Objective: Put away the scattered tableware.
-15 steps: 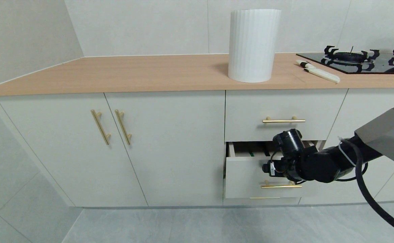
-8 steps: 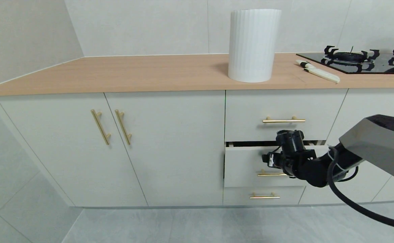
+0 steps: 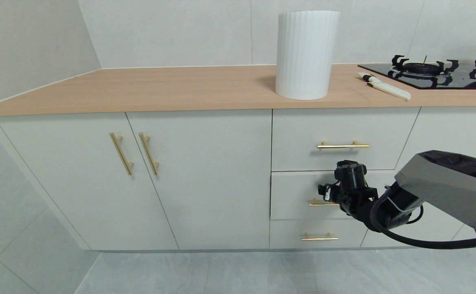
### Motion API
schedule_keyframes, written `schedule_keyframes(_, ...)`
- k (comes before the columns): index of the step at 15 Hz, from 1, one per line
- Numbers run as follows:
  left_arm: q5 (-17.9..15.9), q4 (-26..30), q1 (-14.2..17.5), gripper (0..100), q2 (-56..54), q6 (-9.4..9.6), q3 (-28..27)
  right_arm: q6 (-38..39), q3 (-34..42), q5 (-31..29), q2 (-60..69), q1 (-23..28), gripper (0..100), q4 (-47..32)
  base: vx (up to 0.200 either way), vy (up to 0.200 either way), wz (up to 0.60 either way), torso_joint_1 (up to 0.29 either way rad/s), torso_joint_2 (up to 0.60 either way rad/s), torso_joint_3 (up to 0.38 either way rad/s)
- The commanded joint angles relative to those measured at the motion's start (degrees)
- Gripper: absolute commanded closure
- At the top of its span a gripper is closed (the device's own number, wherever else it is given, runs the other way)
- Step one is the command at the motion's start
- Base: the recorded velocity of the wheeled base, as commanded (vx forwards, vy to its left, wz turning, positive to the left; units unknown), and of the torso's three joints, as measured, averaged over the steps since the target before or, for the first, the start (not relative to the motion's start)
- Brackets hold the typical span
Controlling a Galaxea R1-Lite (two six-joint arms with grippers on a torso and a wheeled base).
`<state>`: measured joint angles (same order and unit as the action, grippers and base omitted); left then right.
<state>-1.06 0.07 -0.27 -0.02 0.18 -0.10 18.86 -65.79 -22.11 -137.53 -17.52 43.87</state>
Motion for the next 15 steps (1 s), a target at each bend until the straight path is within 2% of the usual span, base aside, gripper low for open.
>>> schedule_keyframes(1,0.01,0.01,0.00,0,0.02,-0.01,0.01,0.04,-0.65,-0.39,-1.42,0.38,0,0.77,0.000,0.000,0.00,0.000,0.00,0.000)
schedule_keyframes(9,0.01,0.01,0.00,0,0.02,-0.01,0.01,0.13,-3.99,-2.76,-3.53,1.08,0,3.67,0.000,0.000,0.00,0.000,0.00,0.000)
schedule_keyframes(12,0.01,0.01,0.00,0,0.02,-0.01,0.01,0.13,-3.38,-2.85,-2.74,1.08,0,3.59,0.000,0.000,0.00,0.000,0.00,0.000)
schedule_keyframes(15,0.01,0.01,0.00,0,0.02,-0.01,0.01,-0.23,0.67,-2.67,0.78,1.08,0,3.06,0.000,0.000,0.00,0.000,0.00,0.000)
